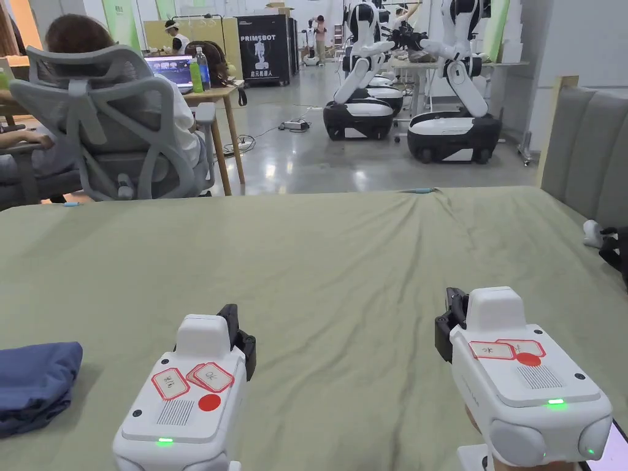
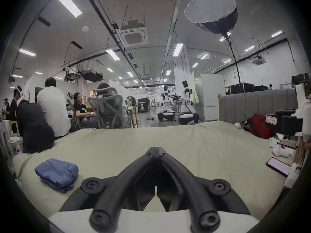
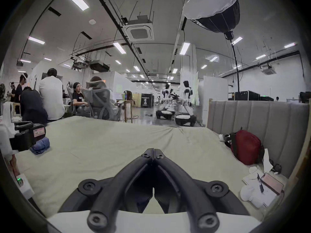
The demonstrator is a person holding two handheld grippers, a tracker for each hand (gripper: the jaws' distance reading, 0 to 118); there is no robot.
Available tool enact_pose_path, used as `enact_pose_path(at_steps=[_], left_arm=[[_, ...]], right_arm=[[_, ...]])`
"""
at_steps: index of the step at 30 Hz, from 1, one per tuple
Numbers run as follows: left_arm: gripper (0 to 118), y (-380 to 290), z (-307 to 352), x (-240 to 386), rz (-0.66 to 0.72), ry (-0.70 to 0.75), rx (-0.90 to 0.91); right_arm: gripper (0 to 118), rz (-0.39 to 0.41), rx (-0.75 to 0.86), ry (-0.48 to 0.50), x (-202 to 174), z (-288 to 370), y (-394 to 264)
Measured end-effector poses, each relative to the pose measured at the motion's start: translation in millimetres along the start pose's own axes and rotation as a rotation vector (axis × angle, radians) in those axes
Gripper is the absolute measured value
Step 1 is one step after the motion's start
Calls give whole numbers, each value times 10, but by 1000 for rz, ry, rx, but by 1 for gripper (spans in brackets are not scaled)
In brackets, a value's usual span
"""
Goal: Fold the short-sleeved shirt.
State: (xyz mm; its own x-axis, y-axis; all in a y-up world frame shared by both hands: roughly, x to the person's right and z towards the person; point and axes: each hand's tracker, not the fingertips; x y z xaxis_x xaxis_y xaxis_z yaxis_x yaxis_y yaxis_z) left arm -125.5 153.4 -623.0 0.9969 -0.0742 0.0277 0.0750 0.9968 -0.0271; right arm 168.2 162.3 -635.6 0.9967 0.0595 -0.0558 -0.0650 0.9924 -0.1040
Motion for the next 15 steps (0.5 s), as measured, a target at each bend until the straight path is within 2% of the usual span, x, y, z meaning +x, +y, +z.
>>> enact_pose_path(at_steps=[1,2,3,4,5,6,7,8,15], left_arm=[[3,4,-2,7,-1,1,-1],[19,7,-1,12,0,3,-1],[56,8,0,10,9,-7,1],[92,11,-8,5,20,-6,2],[118,14,-31,13,24,-5,-1],[113,17,-57,25,26,1,-9],[118,10,-16,27,18,-4,41],[118,7,-17,18,27,4,43],[118,-24,-45,-28,45,14,20]], right_arm=[[1,-3,0,1,-5,4,-8],[7,-5,-2,2,-16,47,15],[32,-8,-5,10,-20,55,13],[66,-9,-11,17,-22,56,10],[102,-7,-19,21,-26,51,5],[118,-4,-24,18,-27,26,6],[116,-4,-27,3,-36,17,-6],[118,-6,48,-10,-43,74,11],[118,-19,0,-29,-13,54,50]])
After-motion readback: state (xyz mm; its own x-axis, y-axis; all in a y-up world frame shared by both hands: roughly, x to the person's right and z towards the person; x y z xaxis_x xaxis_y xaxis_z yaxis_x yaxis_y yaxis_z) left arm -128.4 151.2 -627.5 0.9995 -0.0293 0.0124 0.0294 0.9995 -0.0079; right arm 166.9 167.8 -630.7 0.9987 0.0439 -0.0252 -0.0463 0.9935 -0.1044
